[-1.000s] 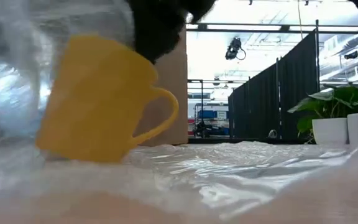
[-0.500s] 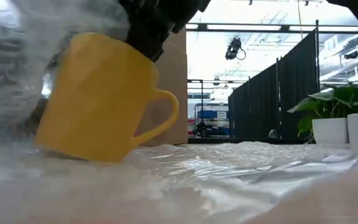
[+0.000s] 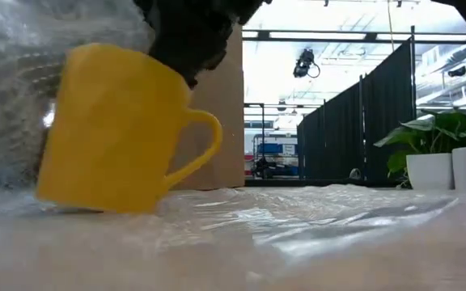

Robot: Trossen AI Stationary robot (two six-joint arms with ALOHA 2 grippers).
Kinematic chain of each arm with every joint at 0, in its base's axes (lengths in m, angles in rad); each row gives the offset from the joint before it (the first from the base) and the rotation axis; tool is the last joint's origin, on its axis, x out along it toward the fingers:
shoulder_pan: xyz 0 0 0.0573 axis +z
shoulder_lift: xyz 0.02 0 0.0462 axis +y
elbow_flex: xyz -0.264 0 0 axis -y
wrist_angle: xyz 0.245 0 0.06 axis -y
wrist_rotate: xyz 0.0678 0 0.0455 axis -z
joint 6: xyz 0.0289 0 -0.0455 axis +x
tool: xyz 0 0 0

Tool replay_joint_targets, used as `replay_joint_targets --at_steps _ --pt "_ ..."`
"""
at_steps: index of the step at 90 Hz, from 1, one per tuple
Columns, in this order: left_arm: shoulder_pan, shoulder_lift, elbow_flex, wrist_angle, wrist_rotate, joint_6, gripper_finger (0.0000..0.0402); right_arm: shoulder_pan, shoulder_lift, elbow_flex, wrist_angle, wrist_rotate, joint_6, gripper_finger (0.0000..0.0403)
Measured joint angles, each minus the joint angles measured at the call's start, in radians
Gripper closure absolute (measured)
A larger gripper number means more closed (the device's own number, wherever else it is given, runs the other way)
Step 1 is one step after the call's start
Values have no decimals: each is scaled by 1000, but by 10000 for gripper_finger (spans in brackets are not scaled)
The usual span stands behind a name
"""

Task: Wrap mug
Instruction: Wrap the yellow mug with the bubble wrap

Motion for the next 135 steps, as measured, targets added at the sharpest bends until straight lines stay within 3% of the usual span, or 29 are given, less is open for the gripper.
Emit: replay_joint_targets --at_steps 44,61,77,97,135 --pt "0 0 0 -29 43 0 224 18 -9 244 -125 69 -34 292" --pt "0 0 0 -30 52 1 224 34 5 247 -22 56 -60 292" --pt "0 -1 0 -28 63 0 224 34 99 236 -21 40 -41 292" --pt "0 -23 1 -29 158 -3 224 26 174 241 -100 37 -20 292" --pt "-6 -167 1 -44 364 0 224 27 180 290 -157 51 -19 292"
